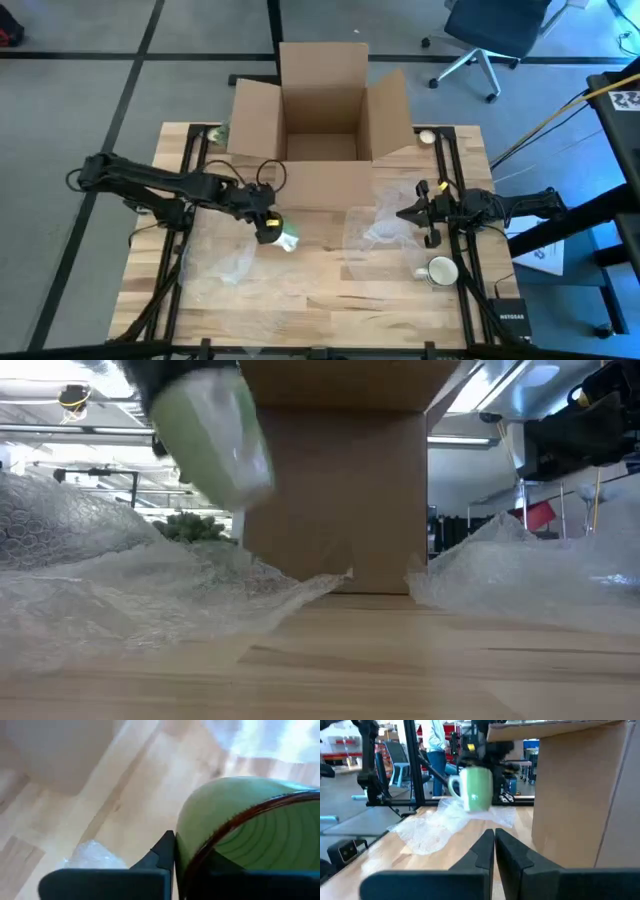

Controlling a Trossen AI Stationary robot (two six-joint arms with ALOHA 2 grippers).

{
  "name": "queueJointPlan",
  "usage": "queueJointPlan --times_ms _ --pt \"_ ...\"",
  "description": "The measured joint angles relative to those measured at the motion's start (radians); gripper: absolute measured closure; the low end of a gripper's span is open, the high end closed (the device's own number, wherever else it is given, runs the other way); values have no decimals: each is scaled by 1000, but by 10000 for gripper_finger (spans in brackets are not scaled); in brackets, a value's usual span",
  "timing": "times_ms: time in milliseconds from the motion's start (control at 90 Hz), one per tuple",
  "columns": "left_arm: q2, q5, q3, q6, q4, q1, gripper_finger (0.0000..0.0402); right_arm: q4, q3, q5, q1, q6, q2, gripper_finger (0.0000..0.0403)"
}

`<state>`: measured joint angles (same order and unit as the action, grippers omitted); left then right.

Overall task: Wrap mug
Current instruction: Wrap the green mug with bubble wrap

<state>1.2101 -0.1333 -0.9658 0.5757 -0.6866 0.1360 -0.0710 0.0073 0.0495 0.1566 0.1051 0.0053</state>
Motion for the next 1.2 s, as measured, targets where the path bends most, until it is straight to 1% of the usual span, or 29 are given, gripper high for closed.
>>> queueJointPlan --times_ms 78,178,233,333,389,444,500,567,644,756,867,1022,1100,1200 --pt "-39 0 -20 2 -79 35 399 -66 0 -1 0 166 -1 402" --pt "-95 -1 -25 29 -137 87 400 -174 0 8 0 258 -1 402" --pt "-126 -8 -26 34 -172 114 400 -204 0 7 0 272 -1 402" --pt "-178 -47 -22 65 -232 152 400 -255 6 46 1 293 10 402" --pt "-205 -63 -21 83 -228 165 400 -262 30 29 1 299 50 402" --pt "-228 -70 -22 102 -225 183 400 -262 71 5 1 299 117 402" --pt "-243 -69 -22 129 -245 201 400 -267 130 -17 1 288 212 402" --pt "-243 -65 -22 163 -277 224 400 -256 210 -53 2 261 359 402" --pt "-237 -64 -22 201 -313 253 400 -232 319 -88 21 213 572 402" --pt "-229 -66 -22 265 -327 299 401 -213 484 -90 96 118 881 402" --pt "-229 -75 -22 319 -329 349 401 -183 667 -50 165 64 1171 402" --pt "-228 -139 -22 417 -390 395 401 -75 927 -34 238 43 1530 402" --pt "-229 -170 -22 474 -436 407 401 -13 1042 2 264 47 1675 402" --pt "-228 -195 -22 527 -492 418 401 61 1164 78 293 69 1816 402"
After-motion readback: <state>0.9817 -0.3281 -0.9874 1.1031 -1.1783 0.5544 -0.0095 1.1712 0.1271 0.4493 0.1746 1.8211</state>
